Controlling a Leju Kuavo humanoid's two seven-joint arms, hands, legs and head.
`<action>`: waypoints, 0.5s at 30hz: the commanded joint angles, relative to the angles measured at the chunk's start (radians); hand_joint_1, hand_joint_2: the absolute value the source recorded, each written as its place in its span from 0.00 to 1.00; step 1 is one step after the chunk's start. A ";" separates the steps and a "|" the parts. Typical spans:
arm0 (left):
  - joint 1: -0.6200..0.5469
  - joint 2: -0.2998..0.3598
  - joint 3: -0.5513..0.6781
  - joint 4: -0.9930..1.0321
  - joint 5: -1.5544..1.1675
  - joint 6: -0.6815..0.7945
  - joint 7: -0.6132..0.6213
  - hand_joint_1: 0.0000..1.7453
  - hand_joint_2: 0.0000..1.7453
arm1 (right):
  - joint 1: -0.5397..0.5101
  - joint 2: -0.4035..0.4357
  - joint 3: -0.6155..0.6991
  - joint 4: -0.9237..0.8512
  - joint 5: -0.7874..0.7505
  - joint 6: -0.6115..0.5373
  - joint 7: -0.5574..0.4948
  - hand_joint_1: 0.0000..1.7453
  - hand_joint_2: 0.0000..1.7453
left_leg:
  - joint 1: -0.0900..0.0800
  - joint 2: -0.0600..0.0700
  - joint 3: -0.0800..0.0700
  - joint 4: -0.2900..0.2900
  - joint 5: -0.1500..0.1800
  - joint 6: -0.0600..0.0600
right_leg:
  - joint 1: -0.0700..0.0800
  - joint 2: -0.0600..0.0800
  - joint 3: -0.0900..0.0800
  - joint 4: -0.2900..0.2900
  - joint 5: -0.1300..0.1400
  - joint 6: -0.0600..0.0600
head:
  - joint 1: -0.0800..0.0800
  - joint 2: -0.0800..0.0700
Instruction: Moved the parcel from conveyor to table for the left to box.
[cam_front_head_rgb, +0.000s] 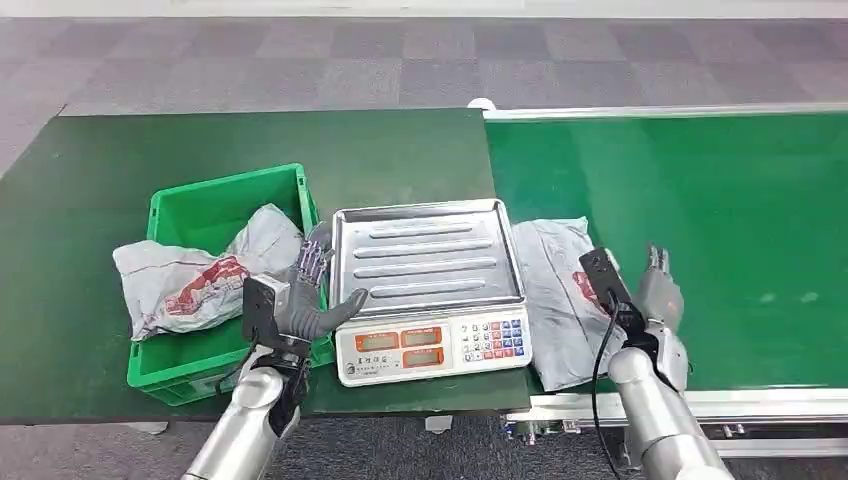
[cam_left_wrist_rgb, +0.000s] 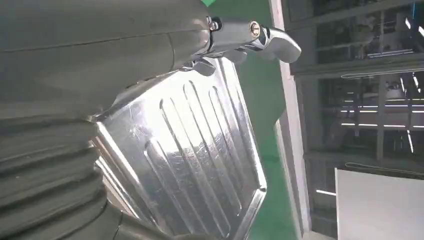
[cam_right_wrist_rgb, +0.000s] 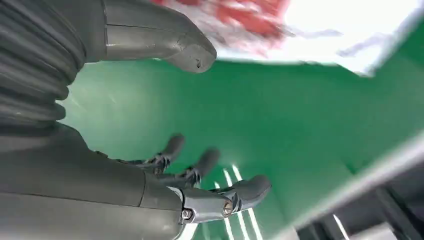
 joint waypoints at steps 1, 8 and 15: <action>-0.016 0.016 0.011 0.006 0.002 -0.001 0.013 0.00 1.00 | -0.083 0.038 -0.061 0.395 -0.028 0.064 0.021 0.00 1.00 | 0.000 0.002 0.003 -0.002 0.000 0.000 | 0.000 0.001 0.002 -0.001 0.000 0.000 | 0.000 0.000; -0.018 0.021 0.002 0.013 0.006 0.001 0.015 0.00 1.00 | -0.028 0.076 -0.097 0.444 -0.060 0.174 0.019 0.00 1.00 | 0.001 0.000 0.003 -0.002 0.000 0.000 | 0.001 -0.001 0.003 -0.002 -0.001 0.000 | 0.000 0.000; -0.041 0.016 -0.018 0.036 0.004 -0.008 0.018 0.00 1.00 | -0.010 0.095 -0.110 0.449 -0.084 0.227 -0.045 0.00 1.00 | 0.001 -0.001 0.008 -0.003 0.000 0.000 | 0.001 -0.002 0.008 -0.003 -0.001 -0.001 | 0.000 0.000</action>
